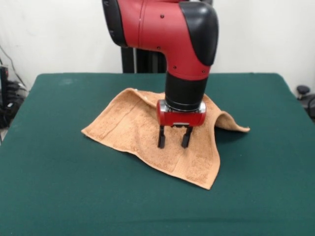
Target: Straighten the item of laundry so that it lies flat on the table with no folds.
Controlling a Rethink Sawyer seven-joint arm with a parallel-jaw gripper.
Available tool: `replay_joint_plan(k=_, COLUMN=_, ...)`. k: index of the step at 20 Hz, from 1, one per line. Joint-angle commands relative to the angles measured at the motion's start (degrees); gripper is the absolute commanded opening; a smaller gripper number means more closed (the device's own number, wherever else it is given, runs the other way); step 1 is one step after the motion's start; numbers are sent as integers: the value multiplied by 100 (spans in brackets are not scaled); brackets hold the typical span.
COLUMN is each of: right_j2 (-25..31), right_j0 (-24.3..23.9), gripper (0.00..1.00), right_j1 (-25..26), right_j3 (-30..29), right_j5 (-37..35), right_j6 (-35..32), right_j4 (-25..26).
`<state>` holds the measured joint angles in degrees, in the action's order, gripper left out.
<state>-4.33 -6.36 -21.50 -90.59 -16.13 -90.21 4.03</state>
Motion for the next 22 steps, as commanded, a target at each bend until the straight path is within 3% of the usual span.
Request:
replay_joint_plan(k=1, right_j2=341, right_j0=2, gripper=100, right_j1=1332, right_j3=872, right_j5=659, right_j6=-1042, right_j4=-236)
replay_joint_plan(k=22, right_j2=635, right_j0=-710, gripper=100, right_j1=1454, right_j3=1855, right_j5=-155, right_j6=-356, right_j4=264)
